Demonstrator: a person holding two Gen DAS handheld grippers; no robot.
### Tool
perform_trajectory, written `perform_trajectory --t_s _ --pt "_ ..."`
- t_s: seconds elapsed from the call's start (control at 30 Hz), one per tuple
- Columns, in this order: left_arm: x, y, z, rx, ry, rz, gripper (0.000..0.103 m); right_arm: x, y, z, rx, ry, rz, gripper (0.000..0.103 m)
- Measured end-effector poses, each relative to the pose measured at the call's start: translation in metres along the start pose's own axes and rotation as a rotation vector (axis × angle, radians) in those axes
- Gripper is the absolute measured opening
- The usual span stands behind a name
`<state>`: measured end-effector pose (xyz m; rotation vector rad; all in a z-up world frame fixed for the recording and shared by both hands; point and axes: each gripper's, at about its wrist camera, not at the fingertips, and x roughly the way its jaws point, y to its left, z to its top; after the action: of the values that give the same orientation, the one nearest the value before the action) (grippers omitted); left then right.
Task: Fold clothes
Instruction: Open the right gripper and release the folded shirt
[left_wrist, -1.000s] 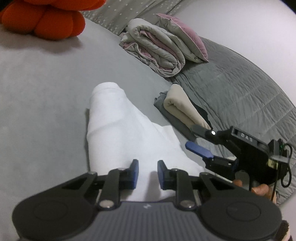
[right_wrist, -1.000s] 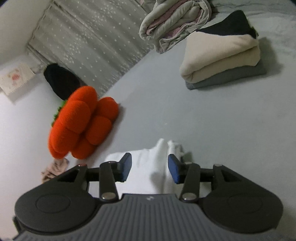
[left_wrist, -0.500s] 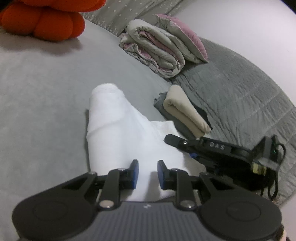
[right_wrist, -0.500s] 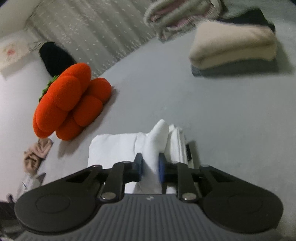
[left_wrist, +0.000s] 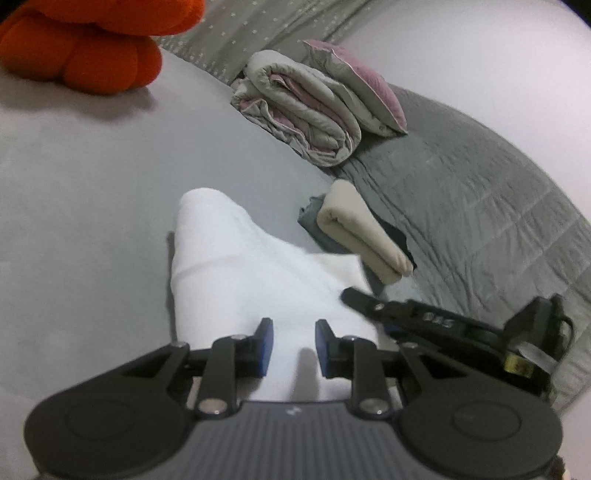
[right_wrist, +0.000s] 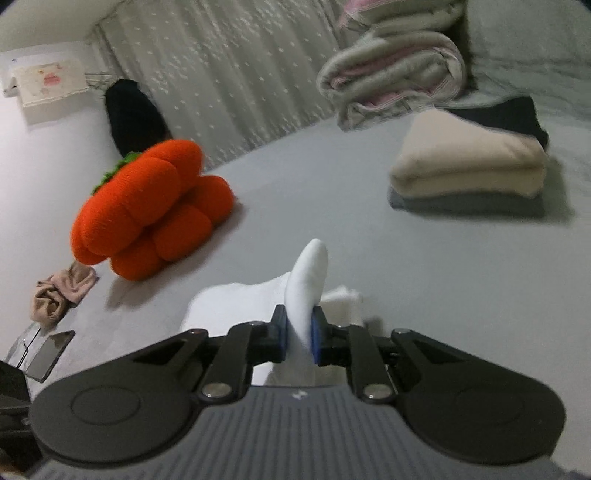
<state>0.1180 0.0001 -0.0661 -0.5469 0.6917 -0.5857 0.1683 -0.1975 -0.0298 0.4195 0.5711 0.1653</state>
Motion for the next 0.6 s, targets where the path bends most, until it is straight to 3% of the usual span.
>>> perform_trajectory --t_s 0.1,0.27,0.37,0.6 --pt "0.001 -0.001 -0.003 0.03 0.015 0.003 0.025 0.009 -0.01 -0.009 0.034 0.051 -0.013 0.015" --pt "0.001 -0.002 -0.002 0.04 0.015 0.004 0.025 0.002 -0.019 -0.001 0.115 0.045 0.026 0.02" --pt "0.001 -0.003 -0.004 0.055 0.015 0.009 0.025 -0.006 -0.008 0.005 0.071 0.003 -0.014 0.029" --pt "0.001 -0.01 -0.007 0.118 0.017 0.027 0.025 -0.002 0.021 0.008 -0.08 -0.057 -0.005 0.029"
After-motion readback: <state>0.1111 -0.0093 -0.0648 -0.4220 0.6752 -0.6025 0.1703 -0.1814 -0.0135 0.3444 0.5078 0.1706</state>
